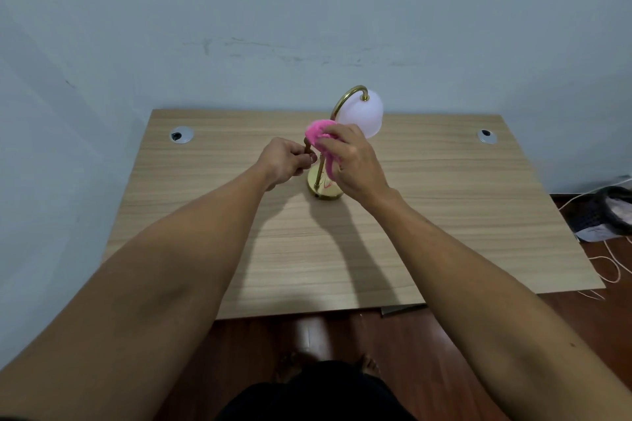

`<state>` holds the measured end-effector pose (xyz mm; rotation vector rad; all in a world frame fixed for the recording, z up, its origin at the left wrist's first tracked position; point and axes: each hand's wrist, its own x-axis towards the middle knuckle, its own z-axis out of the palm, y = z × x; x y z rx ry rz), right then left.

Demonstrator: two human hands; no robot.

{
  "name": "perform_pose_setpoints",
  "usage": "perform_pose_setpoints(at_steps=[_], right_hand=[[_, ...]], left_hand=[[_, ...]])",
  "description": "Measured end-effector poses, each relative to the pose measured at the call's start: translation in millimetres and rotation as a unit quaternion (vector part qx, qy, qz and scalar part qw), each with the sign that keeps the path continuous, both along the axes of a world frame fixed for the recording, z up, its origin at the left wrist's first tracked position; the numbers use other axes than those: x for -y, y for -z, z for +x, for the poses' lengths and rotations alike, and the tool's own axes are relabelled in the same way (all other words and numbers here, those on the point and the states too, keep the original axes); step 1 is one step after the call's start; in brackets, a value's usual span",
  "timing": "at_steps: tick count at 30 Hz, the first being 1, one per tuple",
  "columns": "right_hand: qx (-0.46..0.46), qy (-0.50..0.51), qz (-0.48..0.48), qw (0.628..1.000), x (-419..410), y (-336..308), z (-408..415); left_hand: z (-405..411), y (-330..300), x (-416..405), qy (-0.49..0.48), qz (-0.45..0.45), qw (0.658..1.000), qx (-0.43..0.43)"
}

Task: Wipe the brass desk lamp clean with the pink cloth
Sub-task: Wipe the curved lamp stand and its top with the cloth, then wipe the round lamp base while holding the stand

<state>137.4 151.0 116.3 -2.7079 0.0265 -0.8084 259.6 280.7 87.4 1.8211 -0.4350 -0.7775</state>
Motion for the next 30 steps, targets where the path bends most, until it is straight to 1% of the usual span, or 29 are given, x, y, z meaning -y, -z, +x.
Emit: perform_pose_setpoints(at_steps=[2,3,7,10,12,17,22,25,27,30], right_hand=[[-0.017,0.011,0.009,1.0,8.2,7.4,-7.2],[-0.037,0.032,0.03,0.998,12.3,12.9,-12.5],[-0.103,0.144,0.157,0.971,32.2,36.2,-30.6],[-0.095,0.18,0.243,0.948,44.6,43.3,-36.3],[-0.099,0.185,0.265,0.941,49.5,45.8,-37.6],[-0.107,0.158,0.264,0.945,63.1,54.8,-33.9],[-0.106,0.146,0.234,0.955,76.0,71.8,-21.5],[-0.102,0.123,0.221,0.962,81.6,82.4,-9.7],[-0.091,0.1,0.212,0.968,86.6,91.4,-1.4],[-0.098,0.098,0.208,0.968,97.2,106.9,10.9]], left_hand=[[1.7,0.5,-0.2,0.0,0.002,1.0,0.003],[2.0,0.5,-0.5,0.001,0.002,1.0,0.004],[1.9,-0.3,-2.9,-0.003,0.001,1.0,0.003],[-0.4,7.2,-5.0,-0.011,0.022,1.0,0.014],[-3.6,14.7,-4.0,-0.023,0.04,0.998,0.03],[-14.1,38.1,7.2,-0.058,0.093,0.992,0.062],[-25.7,68.2,25.0,-0.076,0.146,0.986,0.039],[-29.9,87.9,35.9,-0.083,0.17,0.981,0.046],[-32.1,99.6,44.4,-0.082,0.186,0.976,0.082],[-29.8,116.6,56.2,-0.049,0.221,0.962,0.152]])
